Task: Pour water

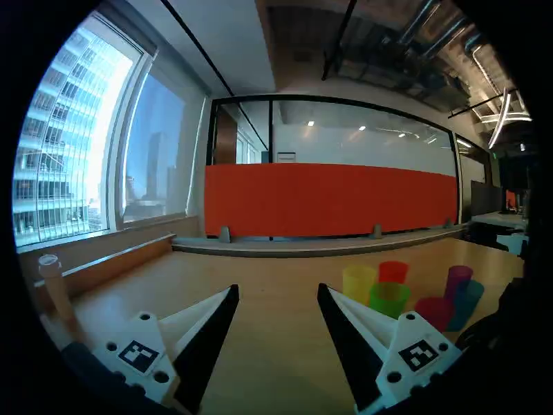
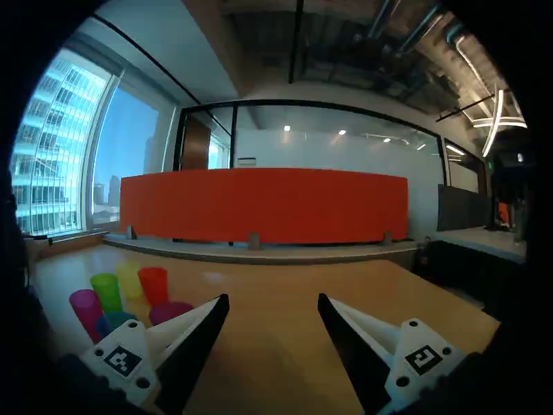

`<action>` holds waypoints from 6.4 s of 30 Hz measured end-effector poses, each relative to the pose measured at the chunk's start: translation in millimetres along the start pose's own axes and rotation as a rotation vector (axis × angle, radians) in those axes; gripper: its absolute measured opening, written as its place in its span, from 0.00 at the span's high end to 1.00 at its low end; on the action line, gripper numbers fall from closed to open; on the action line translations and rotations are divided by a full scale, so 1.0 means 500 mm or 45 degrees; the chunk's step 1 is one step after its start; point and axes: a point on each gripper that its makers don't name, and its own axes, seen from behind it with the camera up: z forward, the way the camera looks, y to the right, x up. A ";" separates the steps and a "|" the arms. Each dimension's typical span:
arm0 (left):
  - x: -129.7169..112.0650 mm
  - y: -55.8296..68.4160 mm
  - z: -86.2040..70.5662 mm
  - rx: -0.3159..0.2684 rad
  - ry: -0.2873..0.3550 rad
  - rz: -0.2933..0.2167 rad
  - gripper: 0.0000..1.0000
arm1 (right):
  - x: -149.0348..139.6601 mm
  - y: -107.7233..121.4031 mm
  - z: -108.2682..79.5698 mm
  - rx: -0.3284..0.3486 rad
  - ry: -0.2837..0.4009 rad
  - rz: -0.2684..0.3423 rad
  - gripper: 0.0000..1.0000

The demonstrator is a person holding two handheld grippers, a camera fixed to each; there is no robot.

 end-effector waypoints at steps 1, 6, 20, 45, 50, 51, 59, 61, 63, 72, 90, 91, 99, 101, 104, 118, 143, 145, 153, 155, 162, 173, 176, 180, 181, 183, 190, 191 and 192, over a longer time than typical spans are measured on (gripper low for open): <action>0.003 -0.002 0.003 0.001 -0.003 -0.001 0.16 | 0.010 -0.002 0.001 0.007 -0.005 -0.003 0.01; 0.031 0.003 0.019 -0.016 -0.019 -0.022 0.16 | 0.060 -0.011 0.008 0.035 -0.023 -0.006 0.01; 0.201 0.023 0.028 -0.084 0.001 0.014 0.16 | 0.247 -0.014 0.022 0.102 -0.040 0.082 0.01; 0.358 0.054 0.033 -0.221 -0.004 0.019 0.16 | 0.367 -0.024 0.021 0.225 -0.050 0.075 0.01; 0.355 0.081 0.035 -0.307 -0.005 -0.003 0.16 | 0.373 -0.045 0.017 0.300 -0.056 0.067 0.01; 0.354 0.088 0.035 -0.327 -0.007 -0.008 0.16 | 0.375 -0.051 0.015 0.320 -0.055 0.065 0.00; 0.357 0.127 0.032 -0.452 -0.023 -0.014 0.16 | 0.384 -0.115 -0.009 0.508 -0.056 0.044 0.00; 0.360 0.134 0.032 -0.474 -0.020 -0.007 0.16 | 0.389 -0.130 -0.016 0.550 -0.049 0.039 0.01; 0.361 0.142 0.032 -0.496 -0.019 0.001 0.16 | 0.394 -0.144 -0.023 0.591 -0.040 0.036 0.01; 0.368 0.186 0.026 -0.616 -0.005 0.025 0.16 | 0.418 -0.189 -0.049 0.737 0.003 0.004 0.01; 0.312 0.235 0.024 -0.768 -0.102 0.090 0.16 | 0.356 -0.243 -0.090 0.948 -0.142 -0.076 0.01; 0.308 0.236 0.024 -0.773 -0.109 0.095 0.16 | 0.353 -0.243 -0.090 0.954 -0.148 -0.082 0.01; 0.291 0.241 0.026 -0.807 -0.144 0.115 0.16 | 0.341 -0.248 -0.094 0.987 -0.177 -0.115 0.01; 0.287 0.242 0.026 -0.817 -0.152 0.119 0.16 | 0.336 -0.250 -0.096 0.996 -0.188 -0.121 0.01; 0.281 0.245 0.027 -0.830 -0.161 0.128 0.16 | 0.328 -0.251 -0.100 1.009 -0.205 -0.133 0.01; 0.228 0.259 0.038 -0.879 -0.216 0.156 0.16 | 0.255 -0.264 -0.119 1.064 -0.294 -0.204 0.00; 0.071 0.269 0.058 -0.917 -0.360 0.204 0.16 | 0.121 -0.262 -0.120 1.102 -0.430 -0.272 0.00; 0.059 0.270 0.057 -0.919 -0.374 0.205 0.16 | 0.112 -0.261 -0.120 1.102 -0.438 -0.272 0.01; 0.010 0.275 0.051 -0.930 -0.428 0.204 0.16 | 0.078 -0.261 -0.120 1.107 -0.469 -0.269 0.00; -0.001 0.275 0.051 -0.929 -0.441 0.209 0.16 | 0.070 -0.261 -0.120 1.106 -0.477 -0.274 0.00; -0.028 0.270 0.048 -0.921 -0.471 0.220 0.16 | 0.045 -0.261 -0.123 1.108 -0.495 -0.283 0.00; -0.059 0.262 0.058 -0.906 -0.502 0.231 0.16 | -0.006 -0.265 -0.124 1.106 -0.535 -0.314 0.00; -0.066 0.260 0.061 -0.904 -0.507 0.236 0.16 | -0.023 -0.269 -0.123 1.108 -0.545 -0.321 0.00; -0.076 0.258 0.065 -0.903 -0.517 0.244 0.16 | -0.046 -0.275 -0.124 1.110 -0.561 -0.336 0.00; -0.079 0.258 0.066 -0.903 -0.520 0.246 0.16 | -0.052 -0.277 -0.124 1.111 -0.564 -0.340 0.00; -0.084 0.257 0.068 -0.903 -0.526 0.249 0.16 | -0.064 -0.281 -0.124 1.113 -0.572 -0.349 0.00; -0.096 0.260 0.075 -0.909 -0.537 0.252 0.16 | -0.104 -0.298 -0.118 1.119 -0.605 -0.361 0.00; -0.098 0.261 0.077 -0.910 -0.539 0.252 0.16 | -0.110 -0.301 -0.117 1.120 -0.610 -0.362 0.00; -0.099 0.262 0.078 -0.911 -0.540 0.254 0.16 | -0.114 -0.302 -0.116 1.121 -0.614 -0.363 0.00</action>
